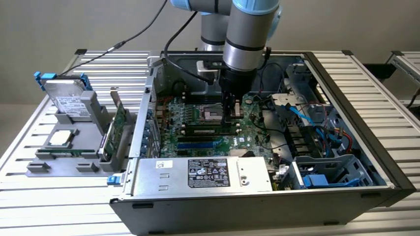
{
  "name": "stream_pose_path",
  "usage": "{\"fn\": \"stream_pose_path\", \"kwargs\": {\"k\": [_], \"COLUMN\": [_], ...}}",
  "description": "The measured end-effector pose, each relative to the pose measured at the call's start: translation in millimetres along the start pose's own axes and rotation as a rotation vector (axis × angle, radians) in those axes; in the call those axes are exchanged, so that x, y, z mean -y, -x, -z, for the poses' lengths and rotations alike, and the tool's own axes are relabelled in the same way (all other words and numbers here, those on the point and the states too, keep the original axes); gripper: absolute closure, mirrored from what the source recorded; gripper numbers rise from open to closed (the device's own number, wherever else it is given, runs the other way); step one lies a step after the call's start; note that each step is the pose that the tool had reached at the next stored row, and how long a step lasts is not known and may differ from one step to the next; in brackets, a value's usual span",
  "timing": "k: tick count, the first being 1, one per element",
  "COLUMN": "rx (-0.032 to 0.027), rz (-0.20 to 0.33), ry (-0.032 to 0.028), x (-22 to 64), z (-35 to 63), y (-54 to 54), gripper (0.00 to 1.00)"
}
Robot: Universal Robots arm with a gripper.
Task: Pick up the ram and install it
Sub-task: 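Press down the ram until it locks into place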
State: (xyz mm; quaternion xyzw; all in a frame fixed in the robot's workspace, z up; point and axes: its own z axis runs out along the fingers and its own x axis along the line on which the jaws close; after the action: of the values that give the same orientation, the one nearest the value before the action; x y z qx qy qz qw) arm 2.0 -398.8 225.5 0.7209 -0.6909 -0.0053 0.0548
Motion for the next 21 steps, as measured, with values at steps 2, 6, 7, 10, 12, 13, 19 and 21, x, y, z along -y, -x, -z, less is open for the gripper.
{"fn": "stream_pose_path", "kwargs": {"k": [2, 6, 7, 10, 12, 13, 19, 21], "rx": [-0.0002, 0.0006, 0.0011, 0.0006, 0.0006, 0.0005, 0.0007, 0.0005], "rz": [0.0, 0.0, 0.0, 0.0, 0.0, 0.0, 0.0, 0.0], "ry": [0.0001, -0.0002, -0.0005, -0.0002, -0.0003, -0.0002, -0.0003, -0.0004], "x": [0.0, 0.1, -0.1, -2.6, -5.8, -7.8, -23.0, -29.8], "z": [-0.4, -0.6, 0.1, 9.6, 15.3, 16.7, 18.1, 17.6], "y": [-0.1, 0.1, 0.1, -0.5, -0.8, -0.8, -0.3, 0.0], "gripper": [0.9, 0.9, 0.9, 0.9, 0.9, 0.9, 0.9, 0.9]}}
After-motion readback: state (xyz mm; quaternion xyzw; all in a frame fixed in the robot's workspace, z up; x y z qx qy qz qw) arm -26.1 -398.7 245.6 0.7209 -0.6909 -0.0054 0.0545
